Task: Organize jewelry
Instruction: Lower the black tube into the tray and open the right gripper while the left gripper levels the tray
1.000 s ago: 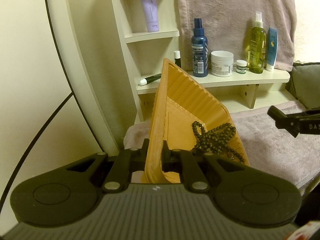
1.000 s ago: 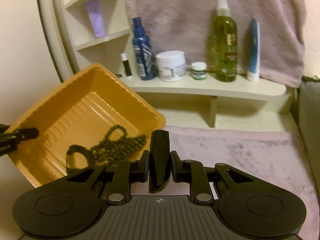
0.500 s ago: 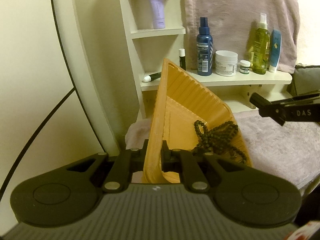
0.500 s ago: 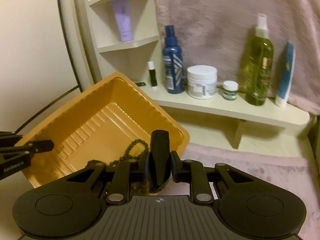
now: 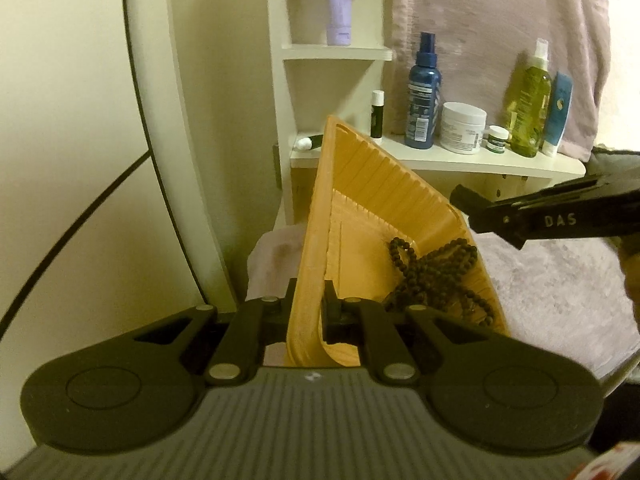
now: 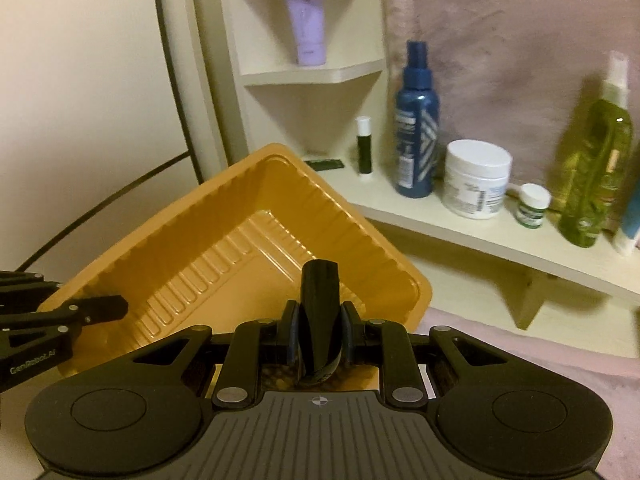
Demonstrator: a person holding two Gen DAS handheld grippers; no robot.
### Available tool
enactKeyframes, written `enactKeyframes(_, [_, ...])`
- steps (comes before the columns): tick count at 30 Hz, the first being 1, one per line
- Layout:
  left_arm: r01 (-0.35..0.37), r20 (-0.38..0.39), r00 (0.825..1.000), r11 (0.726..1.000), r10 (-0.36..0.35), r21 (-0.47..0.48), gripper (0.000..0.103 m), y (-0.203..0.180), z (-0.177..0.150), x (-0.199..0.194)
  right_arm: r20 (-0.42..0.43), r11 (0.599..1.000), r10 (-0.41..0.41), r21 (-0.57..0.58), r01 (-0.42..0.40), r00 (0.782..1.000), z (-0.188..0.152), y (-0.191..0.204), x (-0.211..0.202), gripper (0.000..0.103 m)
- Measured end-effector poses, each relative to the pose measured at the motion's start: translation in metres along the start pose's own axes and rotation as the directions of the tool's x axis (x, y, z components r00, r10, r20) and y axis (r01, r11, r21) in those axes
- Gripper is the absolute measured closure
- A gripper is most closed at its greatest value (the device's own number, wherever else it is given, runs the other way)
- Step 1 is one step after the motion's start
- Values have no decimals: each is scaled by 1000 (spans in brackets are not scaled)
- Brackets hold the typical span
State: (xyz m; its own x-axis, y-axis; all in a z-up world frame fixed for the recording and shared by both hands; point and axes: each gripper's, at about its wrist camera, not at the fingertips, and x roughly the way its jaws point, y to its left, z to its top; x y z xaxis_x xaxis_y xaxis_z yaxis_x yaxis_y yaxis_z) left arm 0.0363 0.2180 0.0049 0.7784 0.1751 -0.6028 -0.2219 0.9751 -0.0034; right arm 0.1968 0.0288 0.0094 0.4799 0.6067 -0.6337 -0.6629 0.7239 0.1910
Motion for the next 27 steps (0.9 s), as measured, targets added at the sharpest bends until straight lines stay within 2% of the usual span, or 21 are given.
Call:
enactKeyframes(13, [63, -39, 997, 991, -68, -120, 95, 37, -15, 15, -87, 999, -7, -32, 4, 996, -7, 3, 33, 81])
enactKeyframes(27, [91, -86, 990, 974, -111, -207, 95, 62, -30, 34, -127, 999, -6, -45, 0, 992, -6, 8, 52, 81])
